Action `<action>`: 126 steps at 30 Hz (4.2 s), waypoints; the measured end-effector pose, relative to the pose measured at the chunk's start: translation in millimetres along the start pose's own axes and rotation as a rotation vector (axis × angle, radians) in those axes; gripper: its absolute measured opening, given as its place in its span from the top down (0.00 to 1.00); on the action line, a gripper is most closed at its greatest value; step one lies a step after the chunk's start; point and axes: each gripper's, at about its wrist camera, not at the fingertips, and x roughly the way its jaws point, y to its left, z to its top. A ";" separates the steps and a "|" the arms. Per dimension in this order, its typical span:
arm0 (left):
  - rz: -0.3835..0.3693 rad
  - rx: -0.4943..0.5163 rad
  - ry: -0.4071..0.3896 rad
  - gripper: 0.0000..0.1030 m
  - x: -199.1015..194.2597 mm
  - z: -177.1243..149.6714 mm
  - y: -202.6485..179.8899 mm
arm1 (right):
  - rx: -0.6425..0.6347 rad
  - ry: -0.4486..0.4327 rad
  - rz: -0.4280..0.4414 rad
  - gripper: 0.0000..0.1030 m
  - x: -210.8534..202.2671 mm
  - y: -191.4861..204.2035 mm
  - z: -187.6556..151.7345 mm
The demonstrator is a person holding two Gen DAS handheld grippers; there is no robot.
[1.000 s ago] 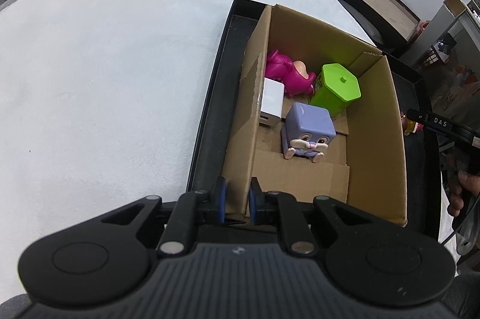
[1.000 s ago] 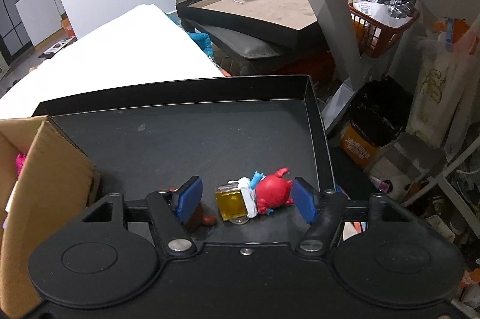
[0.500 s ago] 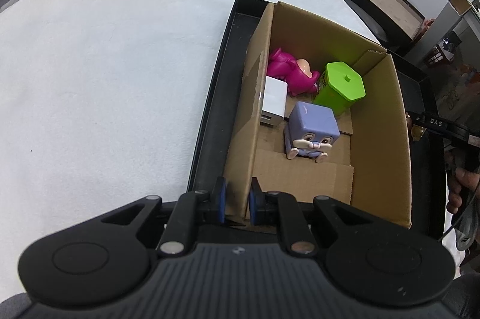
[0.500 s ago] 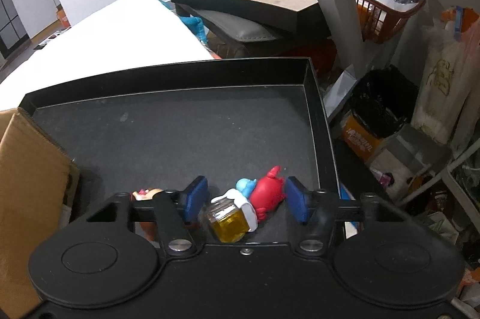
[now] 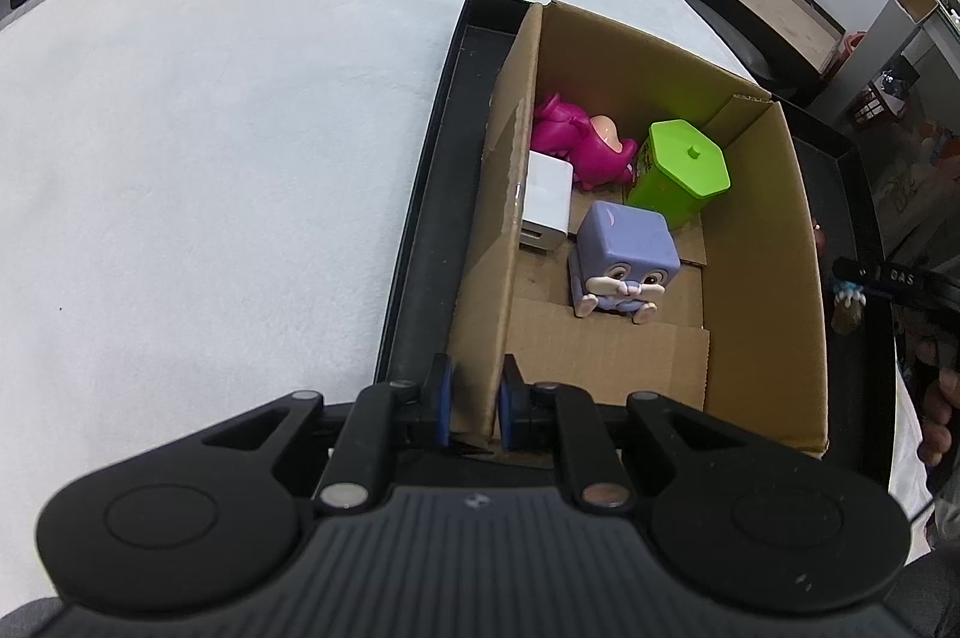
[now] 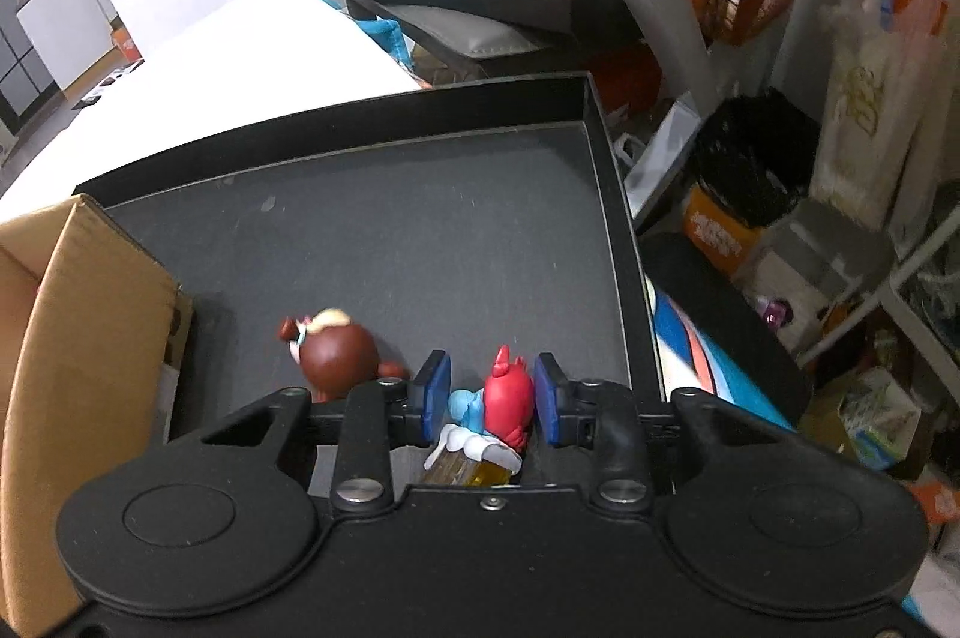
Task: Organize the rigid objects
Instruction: 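Lower the right gripper onto the red figure with yellow bottle and close, then carry the red figure and bottle into the box and release them, then lower the right gripper onto the brown round figure and close on it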
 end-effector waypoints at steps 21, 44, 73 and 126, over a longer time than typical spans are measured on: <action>-0.029 -0.010 -0.002 0.86 -3.3 -0.5 7.0 | 0.084 0.035 0.088 0.71 -37.2 0.8 -21.9; -0.089 -0.035 -0.014 0.84 -4.9 -2.3 18.1 | -0.124 -0.062 0.144 0.71 -98.3 106.3 21.0; -0.135 -0.055 -0.015 0.82 -4.4 -3.2 24.0 | -0.191 -0.055 0.125 0.64 -96.4 157.6 14.3; 0.110 -0.018 0.021 0.88 1.1 4.4 -14.1 | -0.069 -0.002 0.179 0.36 1.0 29.9 0.7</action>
